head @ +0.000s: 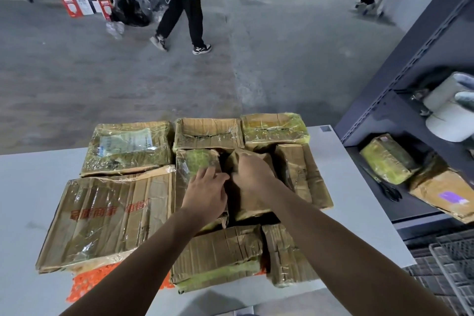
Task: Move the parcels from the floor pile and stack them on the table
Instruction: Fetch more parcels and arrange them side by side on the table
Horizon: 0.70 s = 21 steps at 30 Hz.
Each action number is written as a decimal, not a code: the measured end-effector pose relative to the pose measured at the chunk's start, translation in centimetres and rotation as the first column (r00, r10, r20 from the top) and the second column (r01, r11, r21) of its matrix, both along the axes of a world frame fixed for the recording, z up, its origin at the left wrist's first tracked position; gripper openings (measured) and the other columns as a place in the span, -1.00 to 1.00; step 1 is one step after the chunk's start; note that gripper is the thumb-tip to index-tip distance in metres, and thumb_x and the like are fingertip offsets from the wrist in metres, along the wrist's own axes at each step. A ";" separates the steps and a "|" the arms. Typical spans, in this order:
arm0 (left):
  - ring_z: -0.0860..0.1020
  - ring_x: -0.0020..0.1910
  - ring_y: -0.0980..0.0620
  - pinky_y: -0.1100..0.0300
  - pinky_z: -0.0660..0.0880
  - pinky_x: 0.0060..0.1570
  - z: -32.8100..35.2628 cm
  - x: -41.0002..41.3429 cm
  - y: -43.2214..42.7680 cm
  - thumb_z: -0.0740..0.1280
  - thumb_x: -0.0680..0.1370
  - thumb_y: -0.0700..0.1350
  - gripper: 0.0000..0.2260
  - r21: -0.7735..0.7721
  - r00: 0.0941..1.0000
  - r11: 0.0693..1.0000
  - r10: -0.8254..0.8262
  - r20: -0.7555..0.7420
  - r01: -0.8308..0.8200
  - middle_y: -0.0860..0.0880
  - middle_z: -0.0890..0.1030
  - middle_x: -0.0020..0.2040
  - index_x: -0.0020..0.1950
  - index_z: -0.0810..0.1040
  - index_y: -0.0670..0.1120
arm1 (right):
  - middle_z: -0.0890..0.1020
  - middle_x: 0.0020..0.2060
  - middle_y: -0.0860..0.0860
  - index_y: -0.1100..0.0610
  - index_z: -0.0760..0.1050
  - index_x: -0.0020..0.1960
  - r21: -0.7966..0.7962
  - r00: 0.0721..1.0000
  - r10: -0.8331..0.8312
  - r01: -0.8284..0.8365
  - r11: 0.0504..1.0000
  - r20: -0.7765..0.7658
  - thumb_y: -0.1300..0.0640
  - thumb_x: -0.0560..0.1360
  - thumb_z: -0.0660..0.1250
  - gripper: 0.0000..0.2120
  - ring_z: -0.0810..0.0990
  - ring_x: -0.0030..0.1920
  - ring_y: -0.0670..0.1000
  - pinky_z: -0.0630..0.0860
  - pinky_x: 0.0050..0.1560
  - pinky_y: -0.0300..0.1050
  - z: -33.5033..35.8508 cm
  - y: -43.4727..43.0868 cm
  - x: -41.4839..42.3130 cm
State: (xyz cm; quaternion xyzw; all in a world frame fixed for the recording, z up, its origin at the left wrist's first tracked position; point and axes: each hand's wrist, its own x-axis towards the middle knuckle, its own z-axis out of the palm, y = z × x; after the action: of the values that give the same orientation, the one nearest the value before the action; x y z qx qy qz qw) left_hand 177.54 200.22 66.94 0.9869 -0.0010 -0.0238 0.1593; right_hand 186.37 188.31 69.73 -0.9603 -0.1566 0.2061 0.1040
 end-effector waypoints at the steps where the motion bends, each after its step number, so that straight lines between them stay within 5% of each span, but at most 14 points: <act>1: 0.29 0.36 -0.07 0.02 0.26 0.34 0.0 0.0 0.0 0.16 0.59 -0.07 -0.63 0.013 1.000 1.000 -0.003 -0.003 0.003 -0.05 0.39 0.33 0.40 0.40 0.01 | 0.63 -0.14 0.09 0.23 0.43 0.31 0.041 1.000 0.001 0.000 0.999 -0.026 0.06 0.58 0.25 -0.63 0.61 -0.21 0.06 0.48 -0.29 -0.12 0.1 0.0 0.1; 4: 0.27 0.38 -0.08 0.00 0.25 0.35 0.2 -0.1 -0.2 0.14 0.59 -0.05 -0.59 0.064 0.999 0.997 -0.028 -0.023 0.030 -0.06 0.34 0.37 0.46 0.31 0.07 | 0.60 -0.22 0.08 0.21 0.49 0.17 0.095 0.998 -0.053 0.056 0.994 -0.033 0.11 0.62 0.16 -0.75 0.63 -0.21 0.08 0.48 -0.33 -0.13 0.2 -1.0 0.8; 6: 0.25 0.39 -0.12 -0.03 0.26 0.36 0.5 0.0 -0.5 0.12 0.60 -0.04 -0.57 0.117 0.997 0.991 -0.059 -0.056 0.065 -0.09 0.29 0.40 0.49 0.24 0.12 | 0.59 -0.18 0.08 0.22 0.50 0.06 -0.018 0.995 -0.089 0.089 0.996 0.038 0.21 0.58 0.18 -0.85 0.63 -0.14 0.11 0.54 -0.27 -0.07 0.3 -2.2 1.4; 10: 0.18 0.43 -0.22 -0.12 0.22 0.39 1.1 0.2 -0.9 0.10 0.62 -0.05 -0.59 0.275 0.977 0.944 -0.141 -0.163 0.182 -0.13 0.16 0.50 0.48 0.27 0.13 | 0.55 0.04 0.12 0.19 0.43 0.23 -0.196 0.984 -0.141 0.159 0.968 0.106 0.27 0.53 0.23 -0.73 0.56 -0.05 0.11 0.45 -0.24 -0.08 0.2 -4.5 2.0; 15: 0.23 0.39 -0.23 -0.10 0.29 0.32 1.3 0.1 -1.3 0.18 0.59 -0.07 -0.39 0.280 0.983 0.946 -0.130 -0.133 0.163 -0.15 0.17 0.48 0.56 -0.06 0.11 | 0.65 -0.15 0.06 0.14 0.08 0.53 -0.154 0.964 -0.254 0.240 0.958 -0.077 0.18 0.57 0.23 -0.41 0.65 -0.12 0.10 0.60 -0.08 0.01 -1.7 -4.8 1.6; 18: 0.22 0.39 -0.21 -0.09 0.27 0.32 1.5 0.3 -1.0 0.13 0.60 -0.06 -0.58 0.293 0.976 0.936 -0.154 -0.154 0.194 -0.12 0.23 0.47 0.47 0.28 0.08 | 0.58 -0.24 0.05 0.14 0.13 0.49 -0.122 0.965 -0.257 0.249 0.961 -0.047 0.30 0.54 0.25 -0.43 0.60 -0.22 0.07 0.59 -0.20 -0.02 -1.6 -4.7 1.4; 21: 0.23 0.38 -0.16 -0.06 0.25 0.33 1.4 0.3 -0.8 0.07 0.62 -0.01 -0.66 0.290 0.974 0.936 -0.160 -0.160 0.201 -0.09 0.26 0.46 0.31 0.50 0.04 | 0.48 -0.29 0.05 0.19 0.22 0.38 -0.128 0.975 -0.224 0.224 0.966 0.011 0.41 0.50 0.24 -0.51 0.47 -0.33 0.02 0.34 -0.46 -0.10 -0.9 -4.4 1.6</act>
State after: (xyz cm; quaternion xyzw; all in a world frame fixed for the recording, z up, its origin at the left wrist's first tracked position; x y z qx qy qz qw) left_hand 177.83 199.44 68.32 0.9915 -0.0773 -0.1043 0.0022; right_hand 187.97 183.91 68.83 -0.9761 -0.0335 0.2045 0.0649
